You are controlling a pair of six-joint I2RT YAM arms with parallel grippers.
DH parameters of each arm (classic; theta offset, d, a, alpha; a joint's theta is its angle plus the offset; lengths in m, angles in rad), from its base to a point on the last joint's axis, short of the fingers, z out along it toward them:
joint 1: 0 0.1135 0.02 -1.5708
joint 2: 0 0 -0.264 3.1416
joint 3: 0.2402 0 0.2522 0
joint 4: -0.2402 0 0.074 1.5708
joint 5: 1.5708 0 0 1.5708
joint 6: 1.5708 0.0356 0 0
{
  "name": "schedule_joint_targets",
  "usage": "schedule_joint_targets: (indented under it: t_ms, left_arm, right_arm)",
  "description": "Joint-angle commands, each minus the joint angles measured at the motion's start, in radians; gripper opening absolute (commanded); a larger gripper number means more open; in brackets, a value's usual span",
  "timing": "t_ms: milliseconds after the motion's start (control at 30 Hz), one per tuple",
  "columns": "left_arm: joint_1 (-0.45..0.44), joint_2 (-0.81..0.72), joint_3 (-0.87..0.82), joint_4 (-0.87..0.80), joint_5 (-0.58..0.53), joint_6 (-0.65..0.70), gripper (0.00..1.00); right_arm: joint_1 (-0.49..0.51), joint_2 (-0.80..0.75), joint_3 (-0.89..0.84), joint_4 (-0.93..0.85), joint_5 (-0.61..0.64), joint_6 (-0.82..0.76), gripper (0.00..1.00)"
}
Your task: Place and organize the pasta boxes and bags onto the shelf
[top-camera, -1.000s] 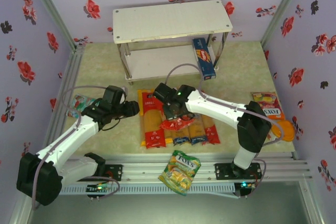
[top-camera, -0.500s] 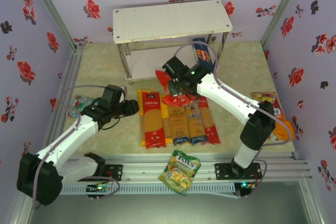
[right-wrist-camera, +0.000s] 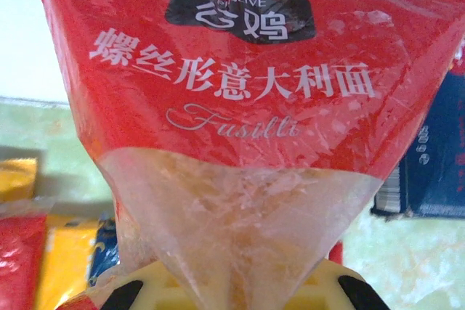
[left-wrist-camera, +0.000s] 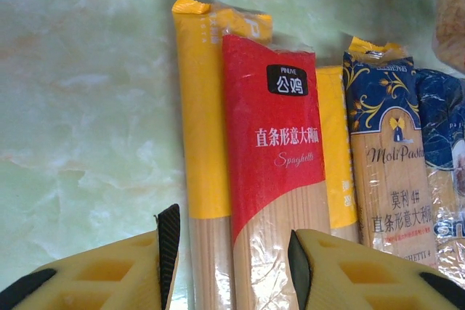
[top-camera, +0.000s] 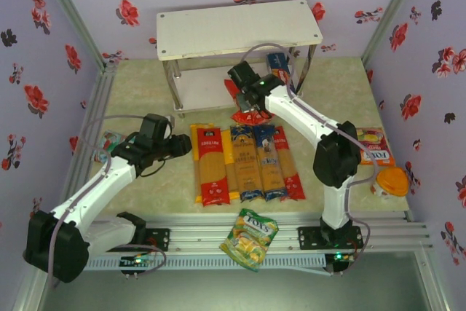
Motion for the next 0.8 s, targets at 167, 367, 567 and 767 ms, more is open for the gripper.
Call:
schedule_joint_targets:
  t_ms: [167,367,567,767]
  left_arm:
    - [0.022,0.035,0.041,-0.011,0.022,0.033,0.46]
    - [0.033,0.046,0.04,-0.014,0.028,0.036,0.46]
    - [0.043,0.049,0.041,-0.022,0.028,0.04,0.46]
    - [0.05,0.059,0.048,-0.022,0.032,0.045,0.46]
  right_arm:
    - [-0.026,0.043,0.102,0.234,0.134,-0.077,0.0]
    - [-0.06,0.117,0.165,0.256,0.15,-0.103,0.0]
    - [-0.086,0.149,0.16,0.313,0.169,-0.105,0.0]
    - [-0.101,0.176,0.155,0.354,0.161,-0.116,0.0]
